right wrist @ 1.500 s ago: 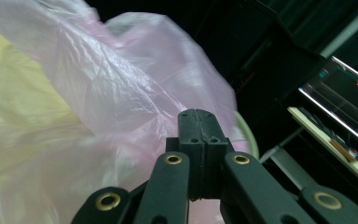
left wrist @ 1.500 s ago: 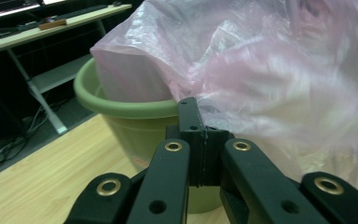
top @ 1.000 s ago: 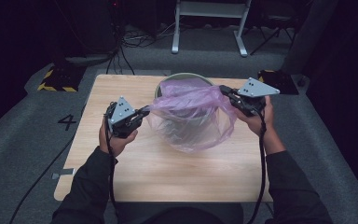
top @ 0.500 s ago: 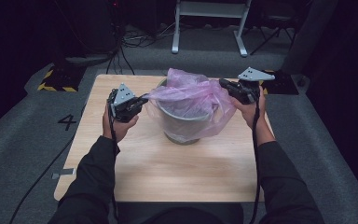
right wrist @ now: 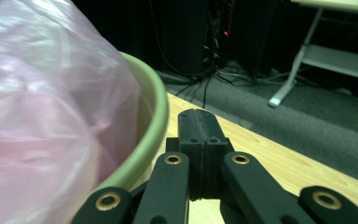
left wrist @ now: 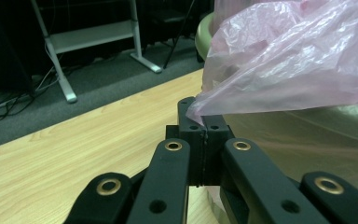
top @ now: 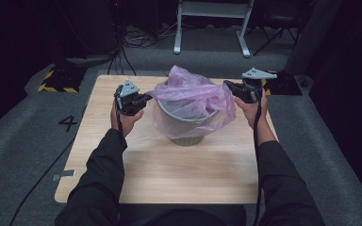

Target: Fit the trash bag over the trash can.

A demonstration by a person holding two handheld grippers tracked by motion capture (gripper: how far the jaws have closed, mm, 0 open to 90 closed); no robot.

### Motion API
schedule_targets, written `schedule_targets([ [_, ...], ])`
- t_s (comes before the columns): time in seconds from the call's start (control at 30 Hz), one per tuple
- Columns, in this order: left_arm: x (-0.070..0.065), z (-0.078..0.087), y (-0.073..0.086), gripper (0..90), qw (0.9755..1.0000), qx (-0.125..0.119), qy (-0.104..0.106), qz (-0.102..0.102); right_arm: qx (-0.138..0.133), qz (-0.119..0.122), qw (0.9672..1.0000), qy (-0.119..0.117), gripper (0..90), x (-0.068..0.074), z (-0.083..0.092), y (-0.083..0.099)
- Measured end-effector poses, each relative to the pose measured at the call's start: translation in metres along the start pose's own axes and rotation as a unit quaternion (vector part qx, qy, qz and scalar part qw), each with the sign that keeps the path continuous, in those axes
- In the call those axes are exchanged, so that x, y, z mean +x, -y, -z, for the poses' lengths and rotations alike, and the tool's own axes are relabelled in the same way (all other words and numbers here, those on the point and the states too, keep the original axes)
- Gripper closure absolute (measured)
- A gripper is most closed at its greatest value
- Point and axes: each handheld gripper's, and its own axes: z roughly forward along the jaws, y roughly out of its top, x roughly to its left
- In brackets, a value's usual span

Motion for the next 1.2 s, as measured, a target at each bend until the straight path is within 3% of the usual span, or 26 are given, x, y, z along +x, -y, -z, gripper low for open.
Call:
schedule_targets([
  [0.07,-0.001,0.004,0.0,89.9,1.0,-0.006,0.0,-0.002,-0.017,0.008,0.9998,0.001,82.9,0.0,0.012,-0.001],
  [0.1,-0.001,0.008,0.0,89.9,1.0,-0.007,-0.001,-0.005,-0.025,0.017,0.9995,-0.006,73.5,-0.001,0.023,-0.004],
  [0.2,-0.002,0.014,-0.001,89.8,0.9999,-0.011,-0.003,-0.008,-0.027,0.015,0.9994,-0.013,61.4,-0.003,0.04,-0.011],
  [0.4,-0.006,0.02,-0.005,89.8,0.9996,-0.011,-0.004,-0.027,-0.048,0.021,0.9983,-0.025,45.5,0.003,0.066,-0.031],
  [0.43,-0.009,0.021,-0.008,89.8,0.9994,-0.01,-0.005,-0.033,-0.051,0.026,0.9974,-0.043,41.1,0.01,0.073,-0.04],
  [0.53,-0.01,0.022,-0.01,89.8,0.9993,-0.01,-0.003,-0.036,-0.055,0.042,0.9959,-0.058,37.3,0.018,0.08,-0.047],
  [0.6,-0.012,0.022,-0.011,89.8,0.9991,-0.01,-0.003,-0.04,-0.051,0.051,0.9941,-0.081,33.3,0.026,0.084,-0.052],
  [0.67,-0.012,0.022,-0.011,89.8,0.9989,-0.002,-0.007,-0.046,-0.036,0.076,0.989,-0.121,29.5,0.038,0.087,-0.054],
  [0.8,-0.011,0.022,-0.01,89.8,0.9991,0.0,-0.005,-0.042,-0.018,0.099,0.9844,-0.144,25.4,0.049,0.092,-0.054],
  [1.07,-0.013,0.023,-0.011,89.7,0.9988,0.005,-0.003,-0.049,-0.033,0.09,0.9869,-0.129,24.7,0.056,0.114,-0.063],
  [1.17,-0.014,0.022,-0.012,89.7,0.9987,0.007,-0.003,-0.051,-0.006,0.101,0.9887,-0.11,27.0,0.074,0.117,-0.067],
  [1.2,-0.014,0.022,-0.012,89.7,0.9987,0.007,-0.003,-0.051,-0.006,0.101,0.9887,-0.11,27.0,0.074,0.117,-0.067],
])
